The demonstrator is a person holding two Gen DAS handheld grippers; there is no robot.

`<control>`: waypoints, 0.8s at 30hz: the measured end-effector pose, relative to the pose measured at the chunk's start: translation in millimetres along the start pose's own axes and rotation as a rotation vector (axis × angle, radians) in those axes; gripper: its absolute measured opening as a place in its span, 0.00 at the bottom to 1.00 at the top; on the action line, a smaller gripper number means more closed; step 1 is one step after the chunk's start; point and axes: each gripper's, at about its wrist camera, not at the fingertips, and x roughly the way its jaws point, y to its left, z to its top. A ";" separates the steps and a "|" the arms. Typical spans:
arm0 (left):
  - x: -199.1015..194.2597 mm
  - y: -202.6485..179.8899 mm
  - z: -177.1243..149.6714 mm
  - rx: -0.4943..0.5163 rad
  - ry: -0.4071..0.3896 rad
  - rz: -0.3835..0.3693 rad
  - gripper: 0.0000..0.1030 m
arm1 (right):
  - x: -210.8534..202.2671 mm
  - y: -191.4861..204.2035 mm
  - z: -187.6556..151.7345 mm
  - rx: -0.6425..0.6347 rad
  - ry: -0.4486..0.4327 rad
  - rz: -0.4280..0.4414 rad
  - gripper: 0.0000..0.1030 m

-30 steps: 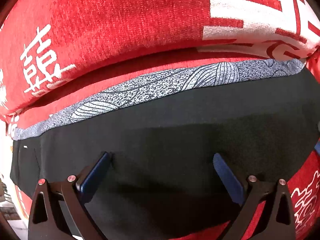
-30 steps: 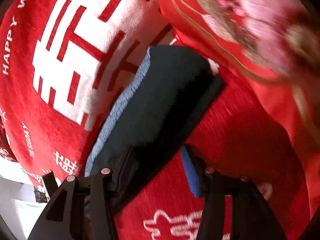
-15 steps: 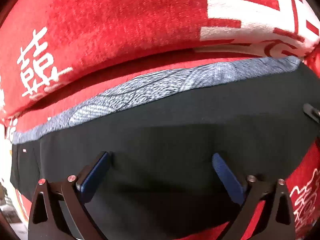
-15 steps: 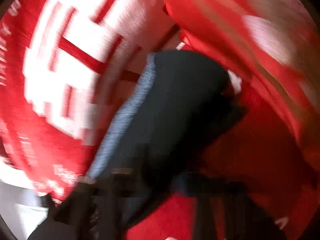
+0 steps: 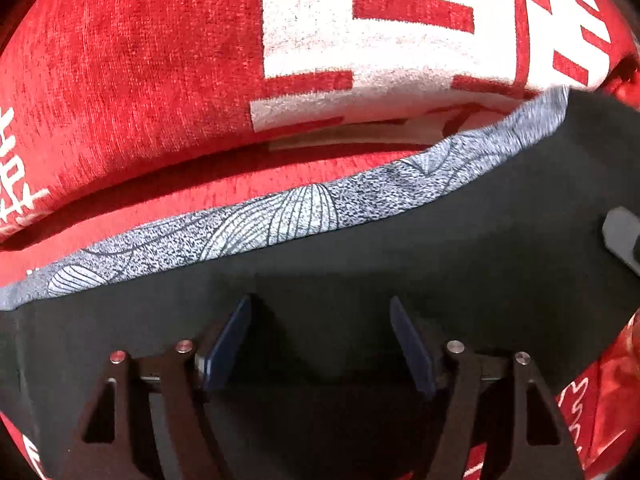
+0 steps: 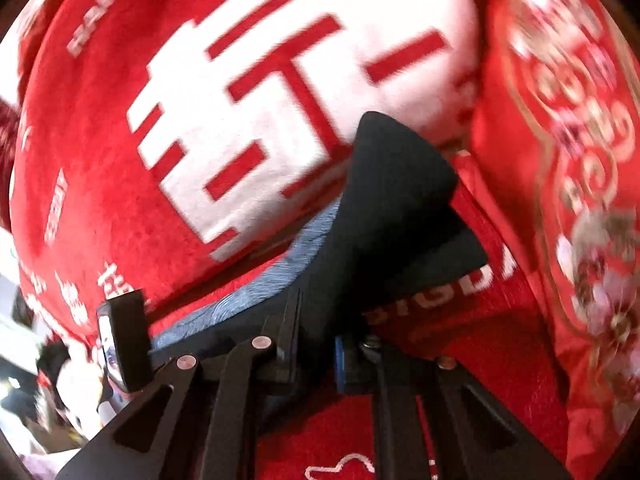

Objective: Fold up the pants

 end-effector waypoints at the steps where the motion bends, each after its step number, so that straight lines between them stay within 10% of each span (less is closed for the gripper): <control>1: -0.6 2.1 -0.2 -0.009 -0.003 -0.011 0.69 | -0.8 6.6 1.2 -0.022 -0.001 -0.002 0.13; 8: -37.8 51.3 2.1 -0.092 0.022 -0.106 0.71 | -16.5 84.2 -3.4 -0.266 -0.020 -0.033 0.13; 11: -70.9 90.4 -5.0 -0.111 -0.022 -0.088 0.89 | -20.6 125.1 -15.8 -0.381 -0.012 -0.030 0.14; 20: -110.6 261.8 -62.3 -0.263 0.048 0.152 0.90 | 46.8 262.9 -113.1 -0.708 0.141 -0.058 0.15; 24: -116.5 315.8 -85.5 -0.328 0.069 0.221 0.90 | 122.4 298.2 -190.6 -0.904 0.318 -0.222 0.23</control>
